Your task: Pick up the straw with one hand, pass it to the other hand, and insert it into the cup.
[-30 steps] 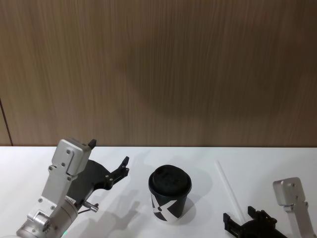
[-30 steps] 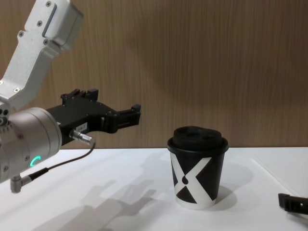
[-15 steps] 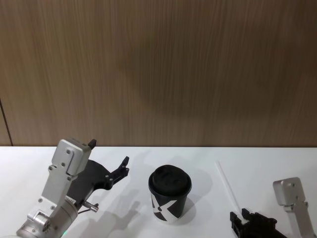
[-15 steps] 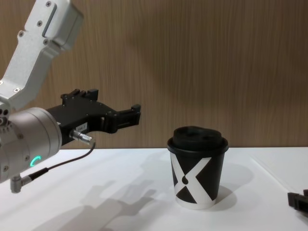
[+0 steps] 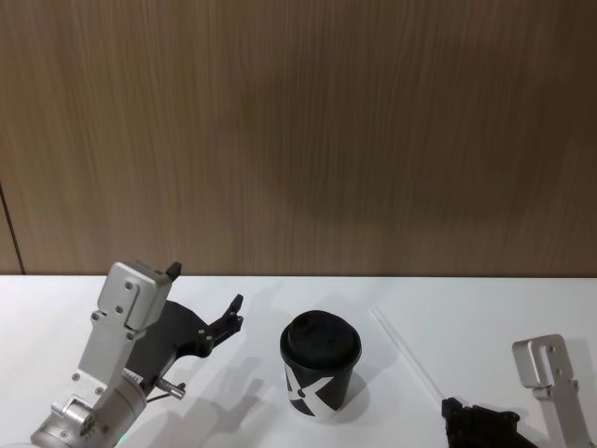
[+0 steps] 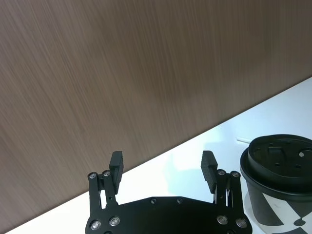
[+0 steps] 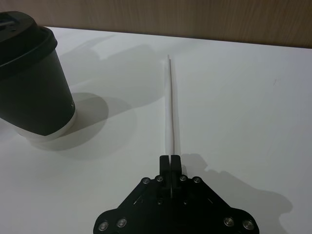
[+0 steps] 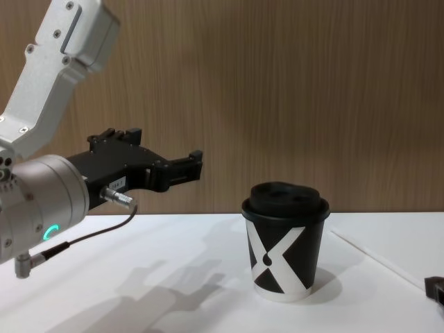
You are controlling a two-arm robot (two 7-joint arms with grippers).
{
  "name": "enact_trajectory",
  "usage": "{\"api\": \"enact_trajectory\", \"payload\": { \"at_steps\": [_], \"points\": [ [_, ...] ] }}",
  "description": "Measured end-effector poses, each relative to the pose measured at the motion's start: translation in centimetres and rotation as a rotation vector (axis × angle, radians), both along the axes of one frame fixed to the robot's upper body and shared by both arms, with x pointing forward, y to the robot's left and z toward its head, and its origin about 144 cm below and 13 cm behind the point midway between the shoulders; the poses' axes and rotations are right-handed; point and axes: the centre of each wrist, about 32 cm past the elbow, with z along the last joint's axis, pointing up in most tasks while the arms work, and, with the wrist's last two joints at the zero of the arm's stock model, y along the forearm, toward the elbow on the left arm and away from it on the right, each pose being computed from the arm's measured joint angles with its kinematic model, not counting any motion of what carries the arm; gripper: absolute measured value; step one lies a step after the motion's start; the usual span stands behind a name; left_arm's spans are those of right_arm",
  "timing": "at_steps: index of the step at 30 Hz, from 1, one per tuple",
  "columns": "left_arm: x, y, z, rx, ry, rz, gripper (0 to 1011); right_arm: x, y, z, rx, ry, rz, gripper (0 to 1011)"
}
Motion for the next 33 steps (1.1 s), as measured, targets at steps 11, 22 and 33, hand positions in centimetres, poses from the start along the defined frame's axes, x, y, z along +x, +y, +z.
{"api": "enact_trajectory", "payload": {
  "at_steps": [11,22,33],
  "points": [
    [0.0,0.0,0.0,0.0,0.0,0.0,1003,0.01,-0.02,0.0,-0.001,-0.001,-0.001,4],
    [0.0,0.0,0.0,0.0,0.0,0.0,1003,-0.02,-0.07,-0.29,-0.009,-0.078,-0.009,4],
    [0.0,0.0,0.0,0.0,0.0,0.0,1003,0.0,-0.19,-0.45,-0.014,-0.21,-0.004,4]
  ]
}}
